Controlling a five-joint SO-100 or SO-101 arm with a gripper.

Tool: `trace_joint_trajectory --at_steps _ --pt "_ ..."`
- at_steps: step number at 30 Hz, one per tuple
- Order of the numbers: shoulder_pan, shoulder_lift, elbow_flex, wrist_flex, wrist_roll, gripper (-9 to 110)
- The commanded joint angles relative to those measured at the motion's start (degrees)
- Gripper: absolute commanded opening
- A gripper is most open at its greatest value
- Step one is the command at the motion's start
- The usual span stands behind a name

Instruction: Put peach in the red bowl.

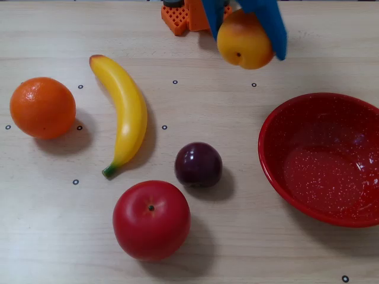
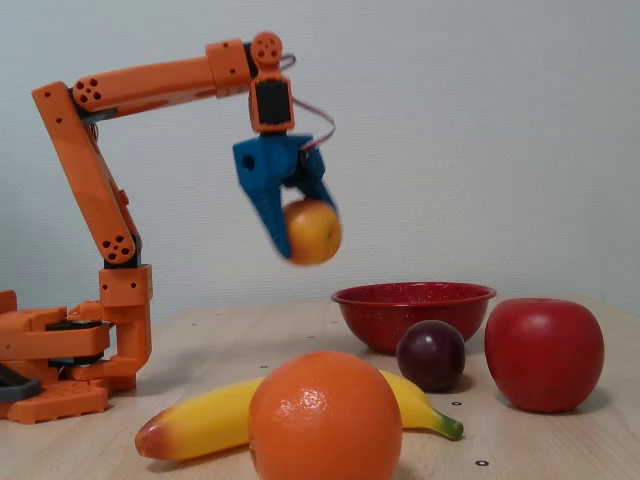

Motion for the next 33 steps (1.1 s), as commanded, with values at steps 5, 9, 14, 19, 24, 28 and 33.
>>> trace_joint_trajectory --at_steps 5,9,14,19,24,28,33 --pt "-2.99 -2.02 -16.0 -4.66 6.24 0" --pt "-5.45 -6.5 -21.45 -7.65 10.11 0" --pt "-8.17 -12.83 -26.46 -11.16 14.15 0" --pt "-10.11 -19.16 -30.23 -14.5 17.23 0" --pt "-11.34 -24.35 -31.99 -18.63 22.41 0" --pt "-12.3 -30.94 -36.65 -18.98 26.19 0" --pt "-13.45 -39.02 -42.28 -18.81 28.21 0"
